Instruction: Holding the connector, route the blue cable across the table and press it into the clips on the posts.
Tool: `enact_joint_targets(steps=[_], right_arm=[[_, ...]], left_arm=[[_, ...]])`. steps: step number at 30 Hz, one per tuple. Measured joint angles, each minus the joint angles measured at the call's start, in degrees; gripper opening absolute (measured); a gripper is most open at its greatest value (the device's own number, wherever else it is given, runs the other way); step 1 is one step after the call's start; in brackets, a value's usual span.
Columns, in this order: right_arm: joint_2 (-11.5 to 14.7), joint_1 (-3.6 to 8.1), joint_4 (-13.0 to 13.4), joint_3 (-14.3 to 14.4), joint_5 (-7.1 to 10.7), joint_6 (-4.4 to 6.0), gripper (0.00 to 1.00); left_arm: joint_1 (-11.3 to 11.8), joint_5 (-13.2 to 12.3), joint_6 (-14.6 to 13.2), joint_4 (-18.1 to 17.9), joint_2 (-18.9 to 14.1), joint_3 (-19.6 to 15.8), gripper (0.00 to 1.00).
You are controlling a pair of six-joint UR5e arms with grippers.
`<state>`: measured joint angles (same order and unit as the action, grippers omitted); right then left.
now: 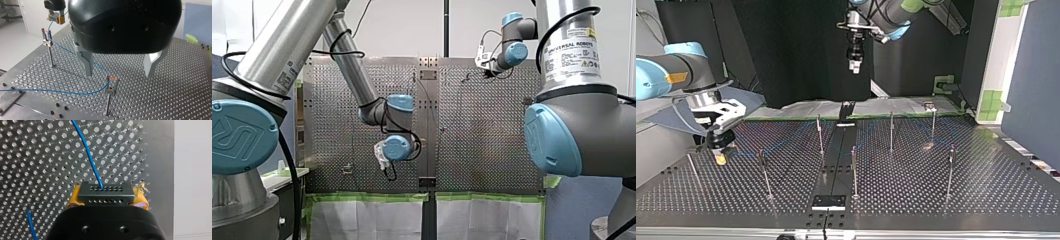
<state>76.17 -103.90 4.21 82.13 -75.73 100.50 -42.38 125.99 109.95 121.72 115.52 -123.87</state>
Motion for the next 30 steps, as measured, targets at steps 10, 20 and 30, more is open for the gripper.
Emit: enact_joint_targets(steps=[10,20,30], right_arm=[[0.0,0.04,-0.07,0.08,-0.17,0.05,0.0],[0.0,0.05,-0.07,0.1,-0.21,0.06,0.0],[0.0,0.05,-0.08,0.1,-0.21,0.06,0.0]], left_arm=[[0.06,0.0,0.0,-4.28,0.0,-4.32,1.0],[0.08,0.0,0.0,-4.63,0.0,-4.64,1.0],[0.08,0.0,0.0,-4.64,0.0,-4.66,1.0]])
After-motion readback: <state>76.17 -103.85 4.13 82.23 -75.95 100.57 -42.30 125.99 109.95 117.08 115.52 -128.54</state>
